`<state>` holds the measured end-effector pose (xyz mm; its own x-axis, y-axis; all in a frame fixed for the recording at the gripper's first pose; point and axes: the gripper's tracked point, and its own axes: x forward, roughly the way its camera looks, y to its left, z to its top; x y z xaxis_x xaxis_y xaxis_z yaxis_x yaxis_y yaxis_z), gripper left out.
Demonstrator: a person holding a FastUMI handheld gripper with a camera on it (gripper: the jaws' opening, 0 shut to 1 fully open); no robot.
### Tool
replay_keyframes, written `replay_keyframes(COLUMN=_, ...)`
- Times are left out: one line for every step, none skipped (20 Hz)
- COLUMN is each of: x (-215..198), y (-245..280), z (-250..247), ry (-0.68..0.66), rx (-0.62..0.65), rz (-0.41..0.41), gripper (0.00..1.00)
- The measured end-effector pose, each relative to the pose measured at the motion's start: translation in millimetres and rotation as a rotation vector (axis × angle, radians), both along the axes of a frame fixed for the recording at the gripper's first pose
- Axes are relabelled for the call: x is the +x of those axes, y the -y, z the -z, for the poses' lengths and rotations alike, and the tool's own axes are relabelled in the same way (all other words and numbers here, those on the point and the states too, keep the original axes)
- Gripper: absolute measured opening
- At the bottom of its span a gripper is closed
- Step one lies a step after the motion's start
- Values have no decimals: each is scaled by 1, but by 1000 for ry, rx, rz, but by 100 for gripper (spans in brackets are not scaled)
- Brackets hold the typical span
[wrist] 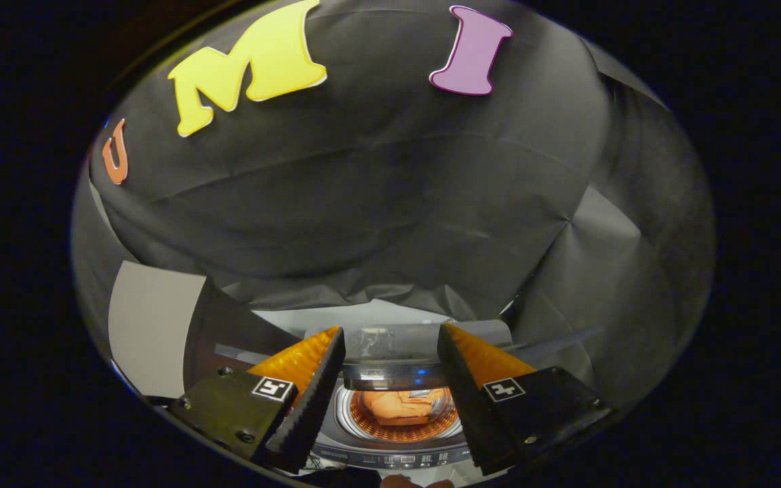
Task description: Put the clothes into the washing machine and then close the washing machine lid.
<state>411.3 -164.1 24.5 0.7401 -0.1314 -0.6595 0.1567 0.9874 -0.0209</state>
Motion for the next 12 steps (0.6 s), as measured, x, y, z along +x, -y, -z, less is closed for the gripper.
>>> replay_keyframes(x=-9, y=-1, z=4, ry=-7, rx=8, rz=-3, gripper=87)
replay_keyframes(x=-18, y=-2, z=7, ry=-17, rx=16, rz=-5, gripper=87)
replay_keyframes(x=-26, y=-2, z=13, ry=-33, rx=25, rz=-8, gripper=87)
replay_keyframes(x=-32, y=-3, z=20, ry=-57, rx=36, rz=-10, gripper=87)
replay_keyframes(x=-41, y=-4, z=33, ry=-93, rx=59, rz=-7, gripper=87)
replay_keyframes(x=-50, y=-6, z=45, ry=-133, rx=93, rz=1, gripper=87)
replay_keyframes(x=-59, y=-8, z=62, ry=-175, rx=129, rz=14, gripper=88)
replay_keyframes(x=-67, y=-9, z=78, ry=-208, rx=154, rz=27, gripper=88)
replay_keyframes(x=-75, y=-6, z=93, ry=-239, rx=155, rz=39, gripper=89)
replay_keyframes(x=-84, y=0, z=105, ry=-259, rx=139, rz=44, gripper=90)
replay_keyframes(x=-88, y=1, z=114, ry=-268, rx=136, rz=45, gripper=90)
replay_keyframes(x=-90, y=0, z=117, ry=-266, rx=157, rz=49, gripper=90)
